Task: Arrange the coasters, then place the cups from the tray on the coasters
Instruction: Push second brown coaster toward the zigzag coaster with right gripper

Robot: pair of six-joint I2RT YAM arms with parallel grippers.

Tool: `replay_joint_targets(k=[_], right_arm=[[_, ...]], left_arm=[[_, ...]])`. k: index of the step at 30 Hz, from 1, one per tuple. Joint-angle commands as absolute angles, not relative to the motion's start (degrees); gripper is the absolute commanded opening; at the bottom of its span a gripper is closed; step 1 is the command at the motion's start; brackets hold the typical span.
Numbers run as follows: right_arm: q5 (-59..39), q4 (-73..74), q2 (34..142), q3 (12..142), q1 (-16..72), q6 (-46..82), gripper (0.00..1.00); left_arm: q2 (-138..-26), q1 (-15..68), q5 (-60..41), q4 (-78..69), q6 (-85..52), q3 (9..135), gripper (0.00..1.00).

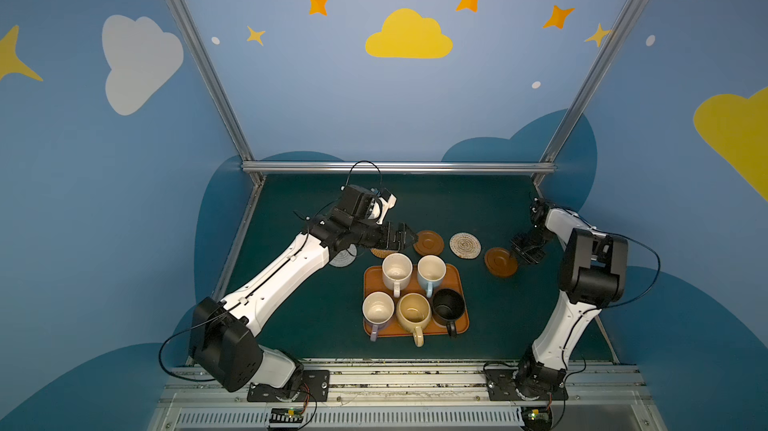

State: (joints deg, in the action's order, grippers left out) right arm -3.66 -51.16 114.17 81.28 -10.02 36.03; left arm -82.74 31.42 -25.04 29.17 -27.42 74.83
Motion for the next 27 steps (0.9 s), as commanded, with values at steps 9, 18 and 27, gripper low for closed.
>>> replay_joint_targets(k=[9,18,27], right_arm=[[0.5,-54.4,107.9,81.7,-9.2,34.0,0.45],[-5.4,-55.3,97.9,73.2,-6.7,32.2,0.55],[-10.0,-52.4,96.7,68.8,-4.2,36.4,0.86]], left_arm=[[-80.2,30.3,-24.9,29.4,-27.1,73.1,1.0],[-80.0,29.9,-25.5,29.0,-27.6,73.0,1.0],[-79.1,29.9,-25.4,27.9,-29.2,71.8,1.0]])
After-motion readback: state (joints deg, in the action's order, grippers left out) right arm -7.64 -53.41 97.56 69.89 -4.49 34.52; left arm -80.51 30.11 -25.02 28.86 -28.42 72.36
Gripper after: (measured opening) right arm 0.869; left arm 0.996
